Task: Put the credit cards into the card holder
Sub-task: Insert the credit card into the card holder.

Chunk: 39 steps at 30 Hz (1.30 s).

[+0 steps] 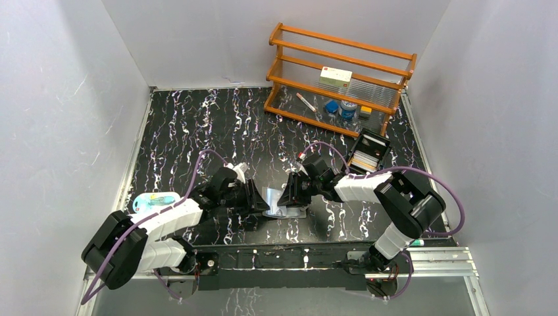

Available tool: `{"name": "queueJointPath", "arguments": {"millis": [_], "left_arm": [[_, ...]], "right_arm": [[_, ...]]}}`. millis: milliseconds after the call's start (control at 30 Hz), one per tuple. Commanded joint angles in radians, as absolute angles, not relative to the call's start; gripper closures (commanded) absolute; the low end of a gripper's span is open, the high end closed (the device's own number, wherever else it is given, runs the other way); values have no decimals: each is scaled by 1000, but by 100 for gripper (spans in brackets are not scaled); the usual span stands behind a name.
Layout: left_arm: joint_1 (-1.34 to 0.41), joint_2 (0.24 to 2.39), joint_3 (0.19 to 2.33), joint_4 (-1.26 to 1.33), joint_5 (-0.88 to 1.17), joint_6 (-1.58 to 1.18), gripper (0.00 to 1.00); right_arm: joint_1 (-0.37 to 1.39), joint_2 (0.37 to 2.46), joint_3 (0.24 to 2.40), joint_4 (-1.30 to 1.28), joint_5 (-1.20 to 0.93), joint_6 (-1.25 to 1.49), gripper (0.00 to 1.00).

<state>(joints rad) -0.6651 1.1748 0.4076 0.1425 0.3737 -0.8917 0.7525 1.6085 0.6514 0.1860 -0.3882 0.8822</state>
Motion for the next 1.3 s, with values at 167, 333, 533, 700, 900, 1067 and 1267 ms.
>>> {"name": "queueJointPath", "arguments": {"millis": [167,333,533,700,900,1067,1267], "left_arm": [[-670,1254,457,190,363,-854,78],[-670,1269,458,198,388,-858,99],[-670,1240,439,198,412,-878,100],[-672,1227,432,198,431,-879,100],[-672,1210,429,187,435,-876,100],[-672,1214,433,159,431,-871,100],[-671,1211,425,158,431,-870,100]], "right_arm": [[752,1557,617,259,-367,877,53],[752,1501,590,252,-320,891,46],[752,1465,563,254,-287,922,49],[754,1462,562,277,-288,931,56],[766,1498,588,251,-273,947,54],[783,1487,590,223,-221,956,50],[801,1518,597,230,-208,970,48]]}}
